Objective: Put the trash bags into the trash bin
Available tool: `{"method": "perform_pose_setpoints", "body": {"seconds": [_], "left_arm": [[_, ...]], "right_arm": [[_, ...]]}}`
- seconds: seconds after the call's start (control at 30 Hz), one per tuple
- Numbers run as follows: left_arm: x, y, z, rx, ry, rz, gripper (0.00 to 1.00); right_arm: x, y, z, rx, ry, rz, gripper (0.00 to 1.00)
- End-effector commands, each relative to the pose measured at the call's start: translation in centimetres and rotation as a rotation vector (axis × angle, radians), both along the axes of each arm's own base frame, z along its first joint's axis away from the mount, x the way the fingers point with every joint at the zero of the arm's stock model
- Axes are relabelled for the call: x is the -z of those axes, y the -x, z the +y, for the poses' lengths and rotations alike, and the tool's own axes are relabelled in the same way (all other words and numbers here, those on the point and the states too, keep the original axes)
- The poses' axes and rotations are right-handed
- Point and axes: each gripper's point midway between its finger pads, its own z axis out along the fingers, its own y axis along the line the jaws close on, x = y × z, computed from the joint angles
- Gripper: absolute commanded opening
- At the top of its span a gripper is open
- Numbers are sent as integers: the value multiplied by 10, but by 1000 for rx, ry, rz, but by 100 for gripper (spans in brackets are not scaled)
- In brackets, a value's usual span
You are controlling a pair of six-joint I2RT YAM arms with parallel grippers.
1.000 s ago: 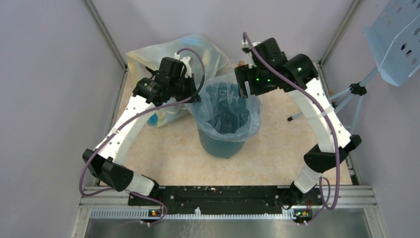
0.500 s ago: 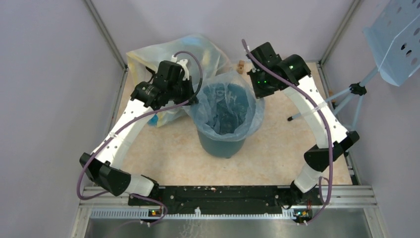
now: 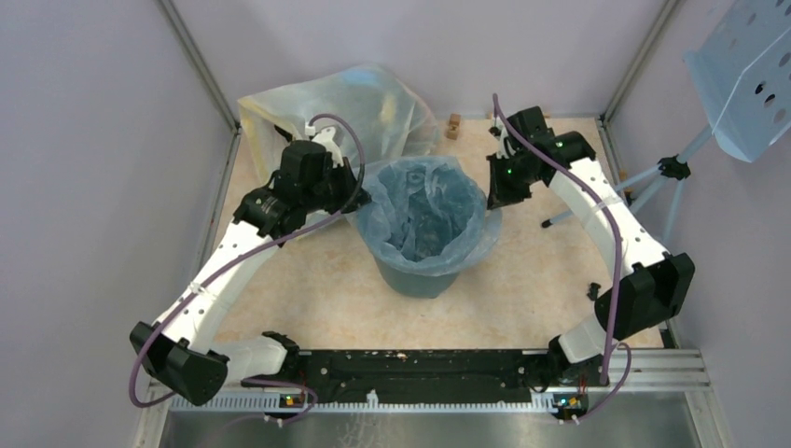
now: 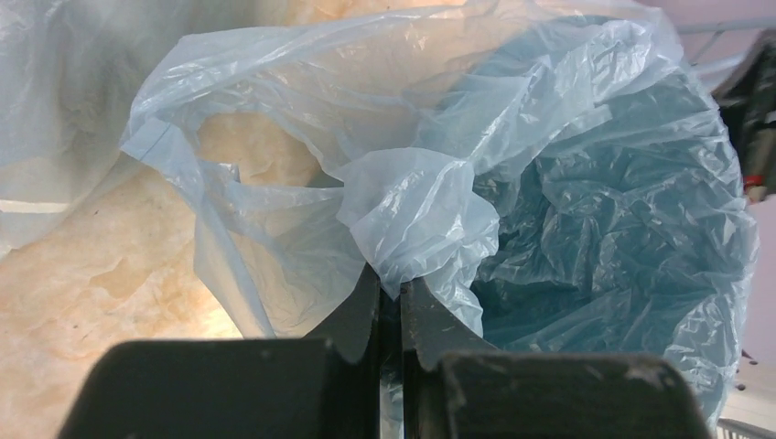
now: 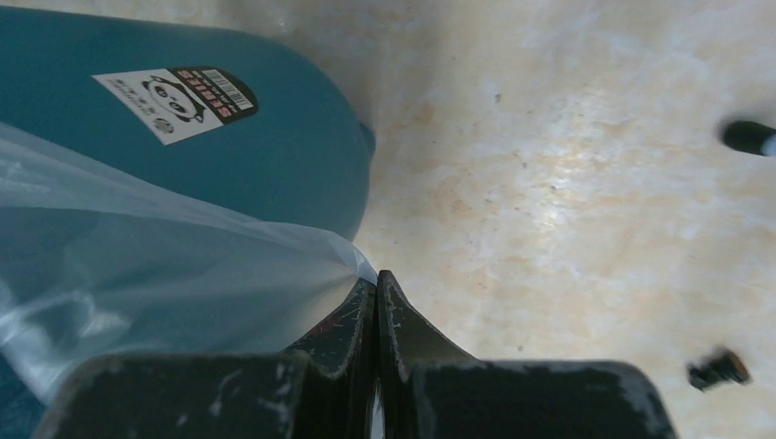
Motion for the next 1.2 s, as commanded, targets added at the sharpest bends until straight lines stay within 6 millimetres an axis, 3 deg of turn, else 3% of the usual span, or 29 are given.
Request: {"method": "perform_pose_setpoints", "body": {"seconds": [0.0,0.17,0.3,0.47,0.63,0.83,1.0,1.07,1.17], "left_arm": [[-8,-2,-6,-26,97,-41,0],[9,4,-1,-104,143,36,0],[18,10,-3,-212,262,140,0],[16,10,5,-352,335,211,0],[1,4,4,-425,431,222,0],[-17,1,-12,-350,433,190,40],[-33,7,-18,-261,418,139,69],[-42,12,-16,-229,409,99,77],[-50,16,-3,-245,392,36,80]], "right_arm": [[6,0,19,-19,-153,-23,0],[30,1,23,-3,-181,-10,0],[33,-11,7,71,-133,-67,0],[-13,-29,-14,178,-180,-216,30],[-57,-23,-22,219,-232,-328,46],[-78,-1,-21,234,-287,-335,66],[-60,17,-35,273,-222,-279,70],[-56,22,-41,289,-204,-284,69],[-57,26,-49,321,-184,-298,68]]}}
